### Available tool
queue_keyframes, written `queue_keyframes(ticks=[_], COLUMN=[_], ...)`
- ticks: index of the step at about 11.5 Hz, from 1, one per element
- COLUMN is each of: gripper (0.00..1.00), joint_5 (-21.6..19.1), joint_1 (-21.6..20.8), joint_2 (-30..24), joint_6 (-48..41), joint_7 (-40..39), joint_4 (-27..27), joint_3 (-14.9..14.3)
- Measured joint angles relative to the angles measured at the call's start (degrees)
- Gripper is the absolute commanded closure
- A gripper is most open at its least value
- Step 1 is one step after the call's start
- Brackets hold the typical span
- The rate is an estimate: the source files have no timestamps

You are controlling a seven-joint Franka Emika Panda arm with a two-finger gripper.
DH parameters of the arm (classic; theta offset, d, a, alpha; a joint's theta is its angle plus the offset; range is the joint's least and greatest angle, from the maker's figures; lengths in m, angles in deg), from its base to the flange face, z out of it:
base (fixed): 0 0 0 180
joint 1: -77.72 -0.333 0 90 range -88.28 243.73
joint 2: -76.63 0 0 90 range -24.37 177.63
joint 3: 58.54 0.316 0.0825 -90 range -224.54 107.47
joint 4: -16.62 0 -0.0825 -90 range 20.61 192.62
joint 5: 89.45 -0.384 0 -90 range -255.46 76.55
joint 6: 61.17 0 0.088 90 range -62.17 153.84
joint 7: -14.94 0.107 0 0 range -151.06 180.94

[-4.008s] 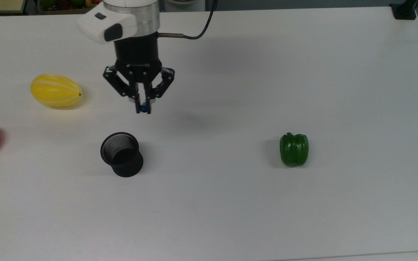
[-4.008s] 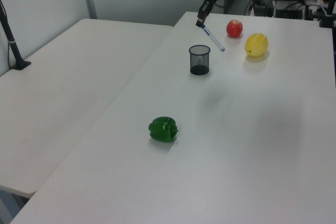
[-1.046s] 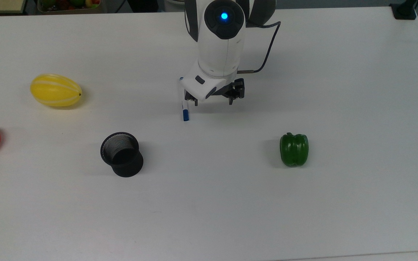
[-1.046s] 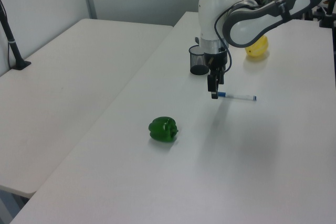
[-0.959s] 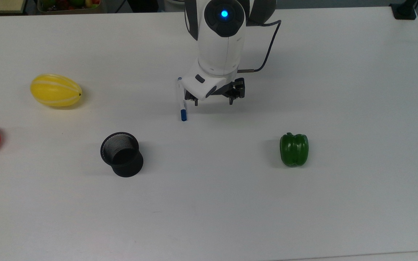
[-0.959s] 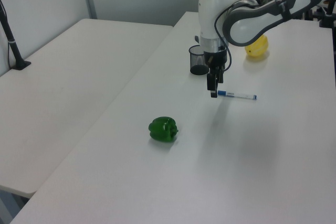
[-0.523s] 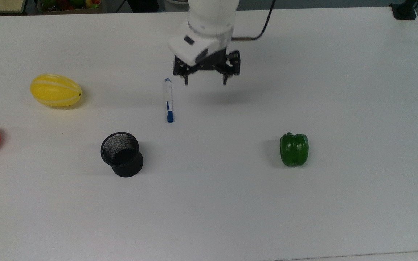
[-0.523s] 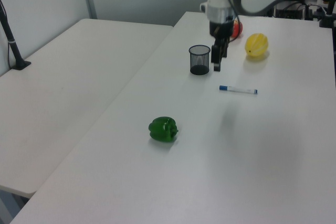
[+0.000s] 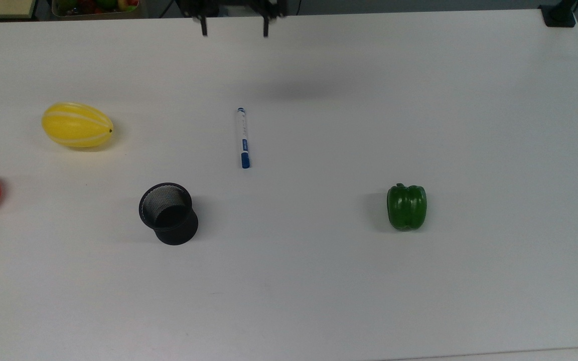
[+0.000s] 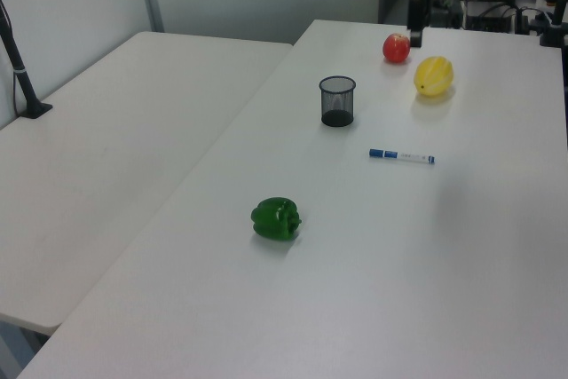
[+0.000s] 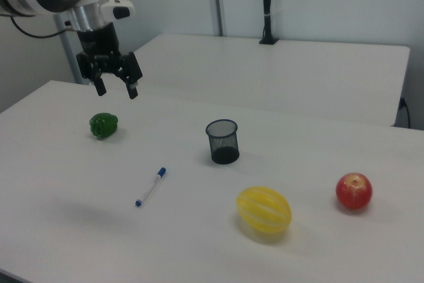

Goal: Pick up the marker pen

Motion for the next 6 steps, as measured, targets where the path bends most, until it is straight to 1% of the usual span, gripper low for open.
queue_keyframes(ticks=[2, 6], gripper=[0.0, 0.0], joint_5=[-0.01, -0.01], joint_1=[1.21, 1.47], joint_2=[-2.24, -2.6], joint_6=[-2.39, -3.91], joint_7=[-0.1, -0.1], joint_4=[0.14, 0.16], joint_3=[-0.02, -0.02])
